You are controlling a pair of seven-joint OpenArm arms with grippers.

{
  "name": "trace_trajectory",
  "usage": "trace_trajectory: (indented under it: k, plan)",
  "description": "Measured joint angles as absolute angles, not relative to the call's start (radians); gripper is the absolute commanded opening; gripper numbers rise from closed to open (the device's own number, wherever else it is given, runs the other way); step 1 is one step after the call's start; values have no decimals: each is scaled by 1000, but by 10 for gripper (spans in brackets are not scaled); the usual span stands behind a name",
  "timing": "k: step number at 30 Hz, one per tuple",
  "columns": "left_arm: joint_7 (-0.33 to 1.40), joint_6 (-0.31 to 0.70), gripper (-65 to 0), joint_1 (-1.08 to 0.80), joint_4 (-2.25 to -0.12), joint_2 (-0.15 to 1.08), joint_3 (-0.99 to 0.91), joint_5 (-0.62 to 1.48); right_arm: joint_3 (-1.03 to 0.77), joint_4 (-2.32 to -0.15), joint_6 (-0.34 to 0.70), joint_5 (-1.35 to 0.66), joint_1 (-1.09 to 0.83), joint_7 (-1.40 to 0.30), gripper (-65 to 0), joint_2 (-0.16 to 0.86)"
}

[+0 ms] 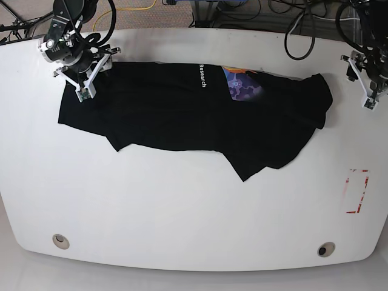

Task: Fold the T-shirt properly
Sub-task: 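Open both grippers and release the shirt edge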

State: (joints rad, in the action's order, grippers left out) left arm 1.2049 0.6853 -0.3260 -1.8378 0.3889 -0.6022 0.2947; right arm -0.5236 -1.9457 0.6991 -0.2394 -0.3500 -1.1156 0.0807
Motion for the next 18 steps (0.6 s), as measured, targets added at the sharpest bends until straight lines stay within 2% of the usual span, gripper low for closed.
trace_trajectory:
  k: [3, 9, 13, 18]
  plan:
    - [1207, 690, -286, -316, -1838, 389, -607, 295, -524, -1959, 699, -239, -358, -1122, -213, 72]
    - [1224, 688, -287, -268, -1839, 394, -608, 292, -523, -2031, 699, -256, -365, -1129, -145, 58]
    - [1221, 688, -297, -252, -1843, 403, -598, 292, -523, -2049, 699, -254, -355, -1128, -124, 58]
    - [1184, 667, -302, -263, -1846, 406, -534, 297, -524, -2064, 699, -251, -341, -1134, -129, 63]
